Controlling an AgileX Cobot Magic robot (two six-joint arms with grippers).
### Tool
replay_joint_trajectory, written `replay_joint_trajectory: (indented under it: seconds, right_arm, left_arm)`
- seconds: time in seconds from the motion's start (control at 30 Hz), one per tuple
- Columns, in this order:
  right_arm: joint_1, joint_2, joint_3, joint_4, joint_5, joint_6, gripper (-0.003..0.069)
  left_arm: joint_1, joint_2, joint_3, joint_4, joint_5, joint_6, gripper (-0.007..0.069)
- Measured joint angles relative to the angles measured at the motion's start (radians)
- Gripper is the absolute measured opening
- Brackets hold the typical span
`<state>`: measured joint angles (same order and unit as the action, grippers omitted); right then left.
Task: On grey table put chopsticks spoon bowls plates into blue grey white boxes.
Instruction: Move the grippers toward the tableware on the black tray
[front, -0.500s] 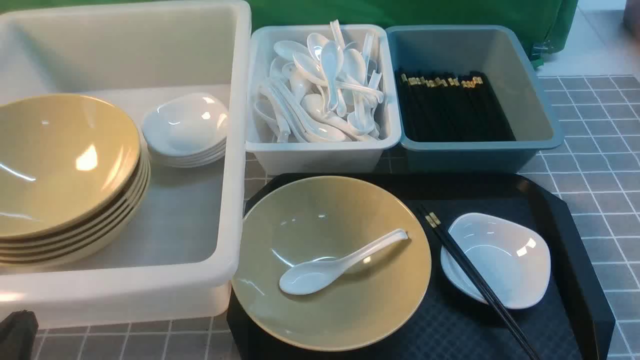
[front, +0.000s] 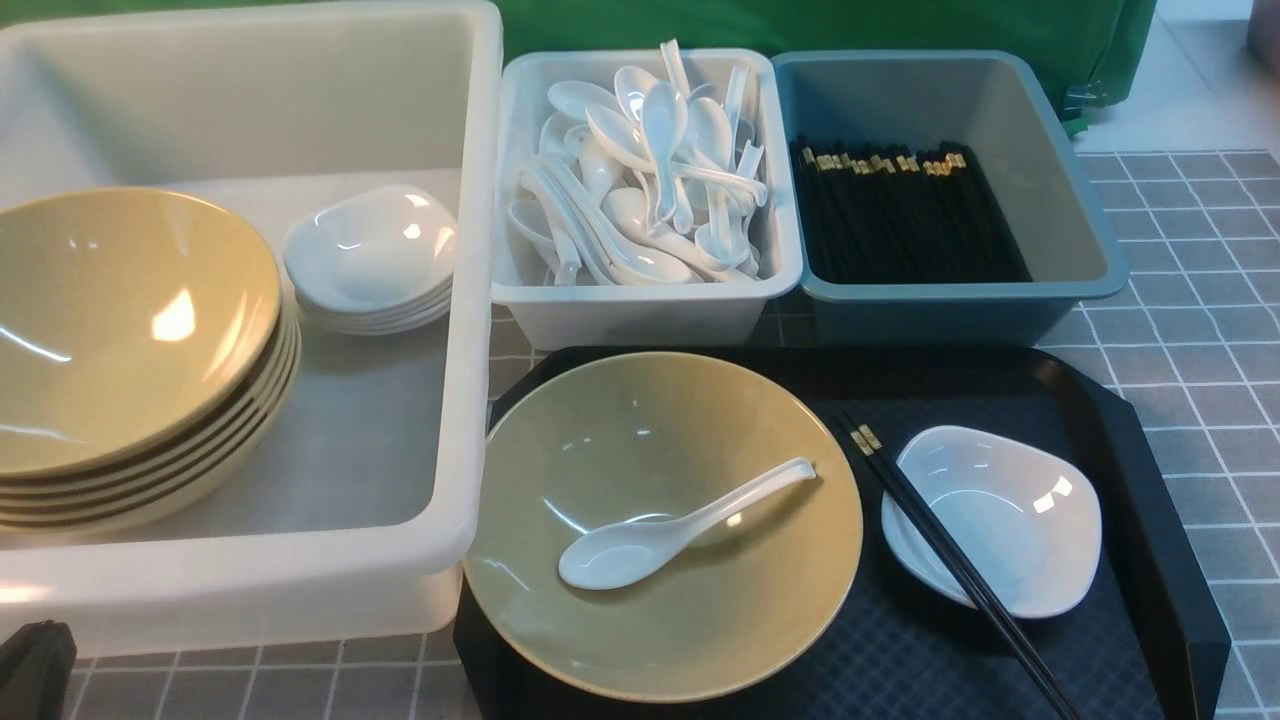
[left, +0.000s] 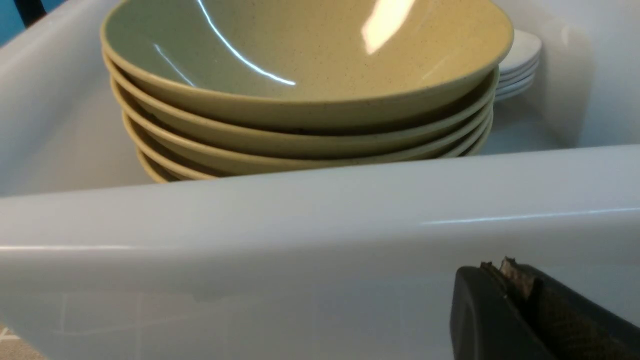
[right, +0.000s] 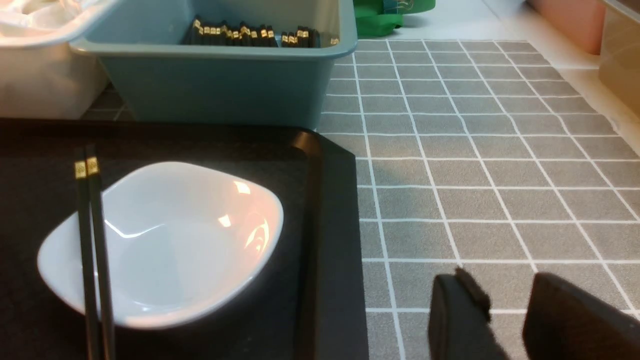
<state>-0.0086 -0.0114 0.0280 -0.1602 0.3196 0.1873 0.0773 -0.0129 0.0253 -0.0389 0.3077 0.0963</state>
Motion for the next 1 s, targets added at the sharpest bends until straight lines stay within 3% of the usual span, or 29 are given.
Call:
replay_joint_trajectory:
  seconds: [1.0]
  right_arm:
    - [0.0, 0.0, 0.0, -0.018, 0.0, 0.034, 0.0237]
  left_arm:
    - [0.0, 0.0, 0.0, 0.0, 0.0, 0.0, -0.0011]
